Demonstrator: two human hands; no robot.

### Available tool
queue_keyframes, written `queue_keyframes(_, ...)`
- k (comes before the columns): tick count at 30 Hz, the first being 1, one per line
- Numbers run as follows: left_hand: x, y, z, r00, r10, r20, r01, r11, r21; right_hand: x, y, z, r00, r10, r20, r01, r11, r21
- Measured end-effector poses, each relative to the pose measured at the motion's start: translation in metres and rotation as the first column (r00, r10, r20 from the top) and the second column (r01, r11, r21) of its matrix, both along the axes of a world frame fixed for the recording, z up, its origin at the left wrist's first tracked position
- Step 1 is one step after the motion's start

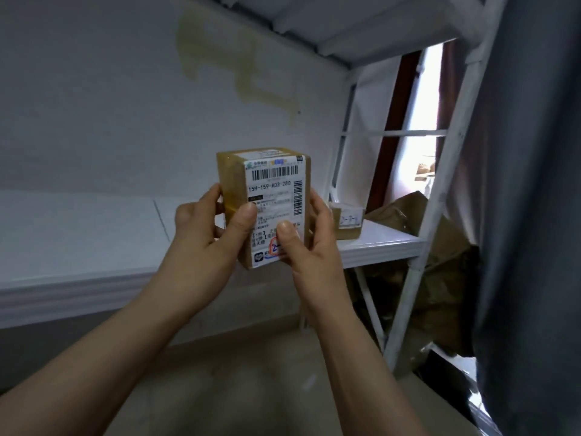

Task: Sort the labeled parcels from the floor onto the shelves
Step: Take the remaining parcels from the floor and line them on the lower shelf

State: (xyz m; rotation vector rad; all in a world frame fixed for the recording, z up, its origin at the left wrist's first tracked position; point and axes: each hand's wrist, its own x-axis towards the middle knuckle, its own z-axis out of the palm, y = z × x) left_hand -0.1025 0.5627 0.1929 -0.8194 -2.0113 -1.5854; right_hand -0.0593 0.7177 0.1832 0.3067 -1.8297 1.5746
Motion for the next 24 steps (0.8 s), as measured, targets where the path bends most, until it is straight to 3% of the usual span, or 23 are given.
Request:
queue_keyframes(5,-0.008,0.097,0.006,0.989,-0.106,0.098,0.093,0.987,0.134,-0.001,0.081,0.0,0.993,-0.083,-0.079,0.089,0.994,0.067)
queue_keyframes(10,-0.026,0.176,0.019,0.911,-0.327,0.252,0.28,0.938,0.204,-0.013,0.155,-0.001,0.929,-0.371,-0.008,0.364,0.907,0.212)
queue_keyframes(13,-0.051,0.21,0.027,0.932,-0.285,0.224,0.283,0.958,0.039,-0.025,0.208,0.003,0.919,-0.393,-0.03,0.394,0.915,0.087)
queue_keyframes(17,-0.102,0.236,0.036,0.992,0.053,0.118,-0.02,0.966,-0.259,-0.055,0.267,0.007,0.865,-0.501,0.033,0.502,0.865,-0.009)
queue_keyframes(21,-0.121,0.256,0.036,0.968,0.141,-0.206,-0.236,0.786,-0.571,-0.086,0.3,0.001,0.836,-0.54,0.1,0.545,0.837,-0.04)
queue_keyframes(24,-0.13,0.275,0.036,0.927,0.094,-0.363,-0.331,0.658,-0.676,-0.109,0.317,-0.002,0.802,-0.579,0.151,0.585,0.811,0.001)
